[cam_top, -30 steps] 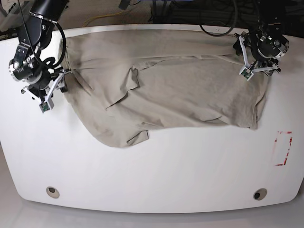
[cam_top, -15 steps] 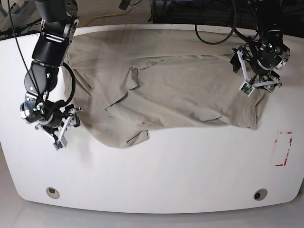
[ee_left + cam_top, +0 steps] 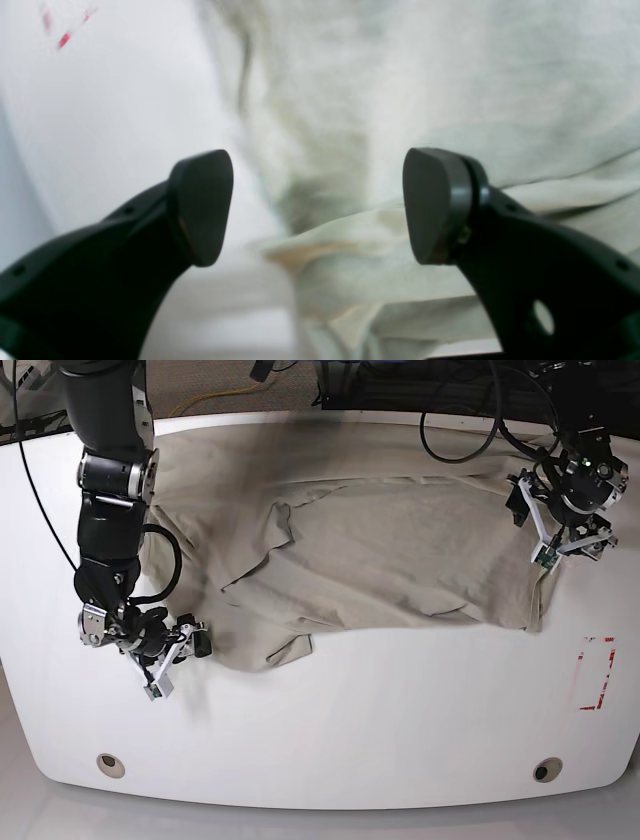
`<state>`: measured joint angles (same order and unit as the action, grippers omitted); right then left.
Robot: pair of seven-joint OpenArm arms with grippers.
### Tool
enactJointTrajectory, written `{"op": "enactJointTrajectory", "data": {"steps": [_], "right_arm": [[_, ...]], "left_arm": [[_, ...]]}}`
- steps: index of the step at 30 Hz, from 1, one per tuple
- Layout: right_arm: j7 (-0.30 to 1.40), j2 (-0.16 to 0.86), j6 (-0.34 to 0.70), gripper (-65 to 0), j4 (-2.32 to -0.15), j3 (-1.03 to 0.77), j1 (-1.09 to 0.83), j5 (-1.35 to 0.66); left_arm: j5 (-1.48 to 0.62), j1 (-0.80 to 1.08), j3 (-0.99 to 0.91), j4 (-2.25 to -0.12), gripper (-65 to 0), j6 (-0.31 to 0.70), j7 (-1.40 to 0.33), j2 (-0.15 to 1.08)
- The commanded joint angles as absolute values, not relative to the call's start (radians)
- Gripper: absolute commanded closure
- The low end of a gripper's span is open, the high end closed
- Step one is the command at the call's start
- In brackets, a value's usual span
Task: Fold the T-shirt properly
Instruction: 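Move both grippers to the hem corners and grasp them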
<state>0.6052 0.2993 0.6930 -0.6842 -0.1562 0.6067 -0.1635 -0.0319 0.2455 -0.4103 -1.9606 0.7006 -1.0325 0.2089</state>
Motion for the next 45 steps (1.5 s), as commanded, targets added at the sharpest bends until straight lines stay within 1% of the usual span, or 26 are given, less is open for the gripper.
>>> {"op": "enactJointTrajectory", "data": {"steps": [1,5,7,9,12,13,16,17,18,20,22,25,32,35,38,43,45], "right_arm": [[0.542,0.317,0.698,-31.9,-0.641,-0.157,0.645,-0.182],[0.521,0.286,0.698,-31.9,-0.628,-0.156,0.642,-0.182],[0.522,0.271,0.698,-31.9,-0.628,-0.156,0.641,-0.182],[0.522,0.266,0.698,-31.9,-0.628,-0.156,0.641,-0.182],[0.522,0.243,0.698,-30.6,-0.628,-0.156,0.639,-0.182],[0.522,0.24,0.698,-28.2,-0.628,-0.156,0.639,-0.182],[0.522,0.239,0.698,-15.4,-0.628,-0.156,0.639,-0.182],[0.522,0.237,0.698,-12.8,-0.628,-0.154,0.639,-0.182],[0.522,0.229,0.698,-8.7,-0.628,-0.143,0.639,-0.182],[0.522,0.226,0.698,-4.8,-0.628,-0.116,0.639,-0.182],[0.522,0.226,0.698,-3.8,-0.63,-0.077,0.638,-0.182],[0.522,0.226,0.698,-3.8,-0.63,-0.068,0.638,-0.185],[0.522,0.225,0.698,-3.6,-0.63,-0.068,0.628,-0.191],[0.522,0.228,0.698,-3.6,-0.63,-0.068,0.624,-0.191],[0.522,0.228,0.698,-3.6,-0.63,-0.068,0.622,-0.191],[0.522,0.231,0.698,-3.6,-0.631,-0.068,0.607,-0.191],[0.519,0.243,0.698,-3.6,-0.631,-0.068,0.601,-0.193]], "left_arm": [[-0.038,0.237,-0.426,-1.975,-49.3,0.698,-1.021,0.22],[-0.038,0.234,-0.455,-1.974,-49.3,0.698,-1.021,0.22],[-0.038,0.2,-0.473,-1.974,-49.6,0.698,-1.026,0.22],[-0.036,0.176,-0.492,-1.965,-49.7,0.698,-1.049,0.22],[-0.036,0.084,-0.536,-1.925,-50.0,0.698,-1.121,0.22],[-0.036,0.054,-0.552,-1.906,-50.8,0.698,-1.145,0.22],[-0.036,-0.042,-0.578,-1.828,-56.4,0.698,-1.193,0.222],[-0.038,-0.062,-0.582,-1.807,-57.5,0.698,-1.193,0.222],[-0.038,-0.091,-0.585,-1.776,-59.2,0.698,-1.193,0.222],[-0.038,-0.131,-0.584,-1.724,-60.7,0.698,-1.193,0.226],[-0.039,-0.18,-0.584,-1.652,-61.1,0.698,-1.191,0.223],[-0.039,-0.236,-0.584,-1.578,-61.1,0.698,-1.176,0.22],[-0.039,-0.315,-0.579,-1.406,-61.1,0.696,-1.026,0.196],[-0.039,-0.355,-0.578,-1.297,-61.1,0.634,-0.946,0.197],[-0.039,-0.383,-0.559,-1.211,-60.7,0.607,-0.894,0.2],[-0.038,-0.4,-0.526,-1.153,-60.4,0.567,-0.823,0.216],[-0.038,-0.4,-0.499,-1.142,-60.0,0.533,-0.796,0.216]]}}
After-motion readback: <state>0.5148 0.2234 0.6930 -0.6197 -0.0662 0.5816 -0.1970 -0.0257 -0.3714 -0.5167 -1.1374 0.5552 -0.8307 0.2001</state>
